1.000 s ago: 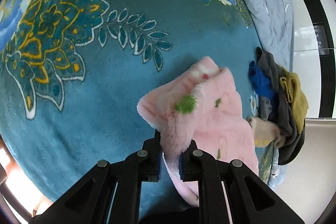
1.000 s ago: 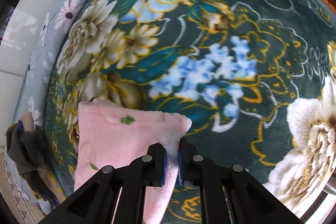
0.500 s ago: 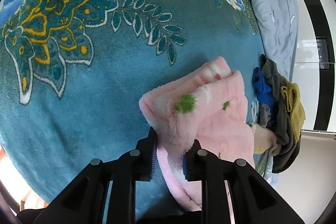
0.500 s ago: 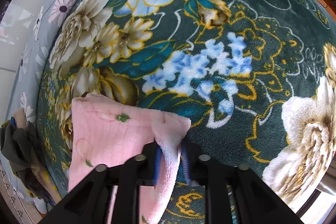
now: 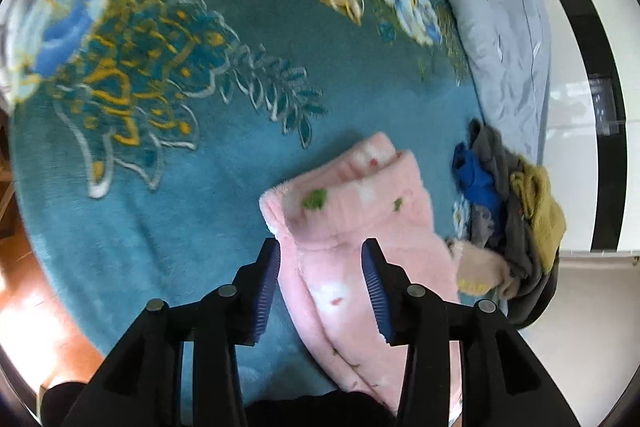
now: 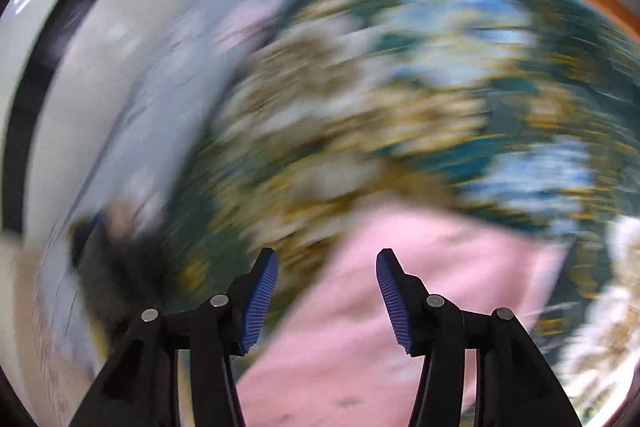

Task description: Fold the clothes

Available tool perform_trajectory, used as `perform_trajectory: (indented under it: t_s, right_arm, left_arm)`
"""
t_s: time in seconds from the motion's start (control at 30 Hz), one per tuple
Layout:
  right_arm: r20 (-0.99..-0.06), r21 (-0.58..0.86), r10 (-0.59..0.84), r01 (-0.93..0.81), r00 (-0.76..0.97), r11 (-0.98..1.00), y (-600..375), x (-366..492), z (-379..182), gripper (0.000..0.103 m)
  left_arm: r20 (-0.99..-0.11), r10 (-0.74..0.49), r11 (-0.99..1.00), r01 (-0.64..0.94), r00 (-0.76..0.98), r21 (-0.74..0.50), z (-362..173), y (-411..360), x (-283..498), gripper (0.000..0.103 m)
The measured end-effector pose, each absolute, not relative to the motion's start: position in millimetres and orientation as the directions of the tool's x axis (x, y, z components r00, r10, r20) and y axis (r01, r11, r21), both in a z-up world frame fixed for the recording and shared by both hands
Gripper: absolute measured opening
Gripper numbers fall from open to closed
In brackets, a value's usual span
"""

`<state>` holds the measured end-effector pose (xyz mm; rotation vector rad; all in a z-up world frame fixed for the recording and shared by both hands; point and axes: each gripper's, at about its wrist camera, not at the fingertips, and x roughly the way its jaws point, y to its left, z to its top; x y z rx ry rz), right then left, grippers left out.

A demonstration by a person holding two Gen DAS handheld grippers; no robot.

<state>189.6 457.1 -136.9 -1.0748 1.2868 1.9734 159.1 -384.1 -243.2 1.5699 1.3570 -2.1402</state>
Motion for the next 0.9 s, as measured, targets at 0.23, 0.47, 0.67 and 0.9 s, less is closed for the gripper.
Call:
perform_trajectory:
  t_s: [0.23,0.47,0.67,0.9]
  right_arm:
    - [-0.820,0.546,-0.368,-0.405,-0.438,-0.733,296,77,-152,0.055]
    - [-0.822,0.558,-0.493,-0.230,-0.286,-0.797,195,52,-178,0.055]
    - [-0.830,0.546,-0.485,-0.230,-0.275,-0.805,197,58,-185,0.055]
    - [-0.839,0.538,-0.458,-0.322,-0.292,-0.779,227,67,-196,0.055]
  left_arm:
    - [-0.806,0.340,-0.606,0.543,-0.484,-0.581,-191,-351,156,0.044]
    - [-0.795,0.511,-0.668,0.432,-0.326,-0.606,-203,-219,123,0.044]
    - [-0.904,0.425,-0.870,0.256,-0.047,-0.422,-234,-129,104,0.044]
    - [-0.874,0.462,-0.767,0.426,-0.153,-0.480,-224,-186,102,0.044]
